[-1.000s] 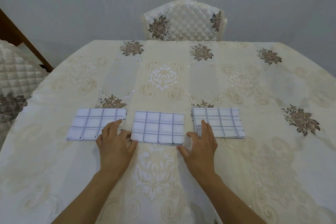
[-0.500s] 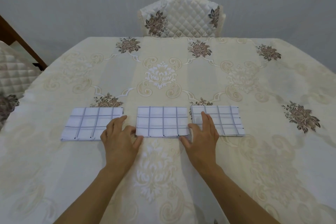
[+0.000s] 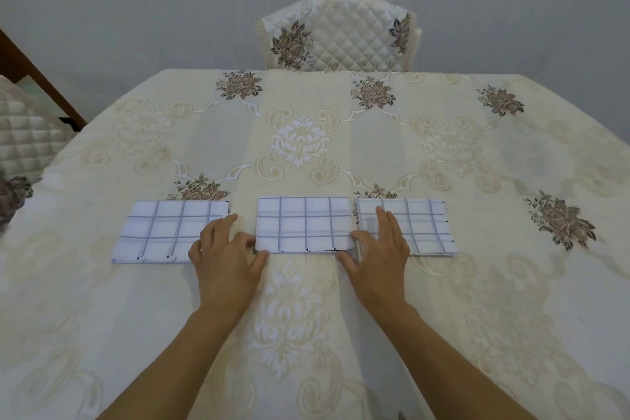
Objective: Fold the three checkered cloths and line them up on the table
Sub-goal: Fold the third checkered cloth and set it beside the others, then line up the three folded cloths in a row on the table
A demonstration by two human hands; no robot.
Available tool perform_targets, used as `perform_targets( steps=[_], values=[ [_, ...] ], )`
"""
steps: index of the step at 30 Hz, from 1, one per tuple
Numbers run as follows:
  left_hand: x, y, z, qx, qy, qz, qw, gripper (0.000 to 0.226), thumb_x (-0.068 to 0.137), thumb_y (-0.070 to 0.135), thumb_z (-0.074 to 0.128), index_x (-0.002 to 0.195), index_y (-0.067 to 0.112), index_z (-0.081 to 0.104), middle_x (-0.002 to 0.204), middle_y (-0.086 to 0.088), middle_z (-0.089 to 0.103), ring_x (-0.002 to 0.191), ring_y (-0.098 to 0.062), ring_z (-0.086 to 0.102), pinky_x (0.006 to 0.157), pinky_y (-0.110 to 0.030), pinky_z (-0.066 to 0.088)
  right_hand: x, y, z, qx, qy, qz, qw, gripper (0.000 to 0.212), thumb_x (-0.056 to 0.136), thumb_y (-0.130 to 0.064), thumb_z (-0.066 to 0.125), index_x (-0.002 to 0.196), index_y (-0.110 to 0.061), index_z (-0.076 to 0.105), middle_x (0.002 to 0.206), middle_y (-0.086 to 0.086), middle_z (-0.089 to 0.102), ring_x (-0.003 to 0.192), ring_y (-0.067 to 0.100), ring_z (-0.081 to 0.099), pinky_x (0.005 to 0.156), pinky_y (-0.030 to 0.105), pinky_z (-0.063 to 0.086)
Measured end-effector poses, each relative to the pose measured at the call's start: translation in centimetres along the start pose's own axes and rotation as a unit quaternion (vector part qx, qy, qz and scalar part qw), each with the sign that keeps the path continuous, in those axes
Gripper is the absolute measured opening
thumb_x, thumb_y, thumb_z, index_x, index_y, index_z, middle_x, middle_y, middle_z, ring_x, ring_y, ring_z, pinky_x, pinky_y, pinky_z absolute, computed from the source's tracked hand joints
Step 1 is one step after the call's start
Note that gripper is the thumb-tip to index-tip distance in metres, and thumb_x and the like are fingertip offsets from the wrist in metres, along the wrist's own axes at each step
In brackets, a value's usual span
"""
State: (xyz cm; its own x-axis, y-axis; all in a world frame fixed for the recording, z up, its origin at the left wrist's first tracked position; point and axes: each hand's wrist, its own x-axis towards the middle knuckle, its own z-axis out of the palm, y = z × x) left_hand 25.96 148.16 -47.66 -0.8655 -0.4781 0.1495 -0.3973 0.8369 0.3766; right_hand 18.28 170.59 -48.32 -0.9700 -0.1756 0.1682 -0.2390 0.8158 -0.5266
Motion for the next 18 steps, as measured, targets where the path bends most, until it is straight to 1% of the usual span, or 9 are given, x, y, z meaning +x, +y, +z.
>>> perform_targets(
  steps=[3, 6, 9, 12, 15, 18],
  values=[
    [-0.1, -0.3, 0.0, 0.013, 0.004, 0.002, 1.000, 0.018, 0.076, 0.033, 0.078, 0.087, 0.021, 0.071, 0.138, -0.003, 0.051, 0.132, -0.027, 0.036, 0.100, -0.050, 0.030, -0.4, 0.0, -0.2, -0.008, -0.010, -0.001, 1.000, 0.028, 0.076, -0.033, 0.077, 0.099, -0.021, 0.067, 0.158, 0.008, 0.022, 0.148, 0.024, 0.010, 0.111, 0.042, 0.015],
    [-0.3, -0.4, -0.1, 0.032, 0.005, 0.011, 0.999, 0.021, 0.076, 0.033, 0.079, 0.086, 0.017, 0.071, 0.135, -0.006, 0.053, 0.129, -0.029, 0.040, 0.096, -0.052, 0.032, -1.4, -0.1, -1.1, -0.025, -0.025, -0.008, 0.999, 0.034, 0.074, -0.035, 0.079, 0.103, -0.022, 0.068, 0.159, 0.008, 0.020, 0.148, 0.023, 0.008, 0.112, 0.041, 0.013],
    [-0.8, -0.5, -0.7, 0.040, 0.006, 0.009, 0.999, 0.023, 0.074, 0.033, 0.081, 0.087, 0.016, 0.071, 0.132, -0.007, 0.055, 0.126, -0.029, 0.042, 0.095, -0.052, 0.033, -3.1, -0.3, -3.5, -0.020, -0.024, -0.017, 0.999, 0.036, 0.073, -0.036, 0.080, 0.106, -0.024, 0.068, 0.159, 0.007, 0.021, 0.148, 0.022, 0.008, 0.112, 0.040, 0.012],
    [-1.9, -0.4, -2.0, 0.039, 0.003, 0.009, 0.999, 0.025, 0.073, 0.033, 0.082, 0.091, 0.017, 0.073, 0.132, -0.006, 0.056, 0.126, -0.029, 0.042, 0.096, -0.051, 0.032, -5.5, -0.3, -6.9, -0.040, -0.019, -0.028, 0.999, 0.040, 0.073, -0.039, 0.081, 0.108, -0.024, 0.067, 0.159, 0.007, 0.021, 0.148, 0.023, 0.009, 0.111, 0.038, 0.013],
    [-3.8, 0.2, -4.7, 0.028, 0.003, 0.000, 1.000, 0.028, 0.073, 0.034, 0.082, 0.093, 0.017, 0.072, 0.133, -0.006, 0.055, 0.127, -0.028, 0.040, 0.098, -0.052, 0.031, -7.9, -0.7, -10.6, -0.047, -0.006, -0.017, 0.999, 0.041, 0.073, -0.039, 0.081, 0.109, -0.023, 0.068, 0.158, 0.009, 0.024, 0.148, 0.024, 0.011, 0.111, 0.044, 0.018],
    [-6.2, 0.8, -8.6, 0.019, 0.025, -0.006, 0.999, 0.029, 0.073, 0.035, 0.083, 0.093, 0.018, 0.072, 0.133, -0.007, 0.055, 0.127, -0.028, 0.040, 0.097, -0.053, 0.032, -9.7, -2.1, -13.7, -0.033, 0.010, -0.011, 0.999, 0.041, 0.072, -0.038, 0.082, 0.107, -0.022, 0.068, 0.155, 0.012, 0.029, 0.147, 0.027, 0.017, 0.108, 0.049, 0.023]
  ],
)
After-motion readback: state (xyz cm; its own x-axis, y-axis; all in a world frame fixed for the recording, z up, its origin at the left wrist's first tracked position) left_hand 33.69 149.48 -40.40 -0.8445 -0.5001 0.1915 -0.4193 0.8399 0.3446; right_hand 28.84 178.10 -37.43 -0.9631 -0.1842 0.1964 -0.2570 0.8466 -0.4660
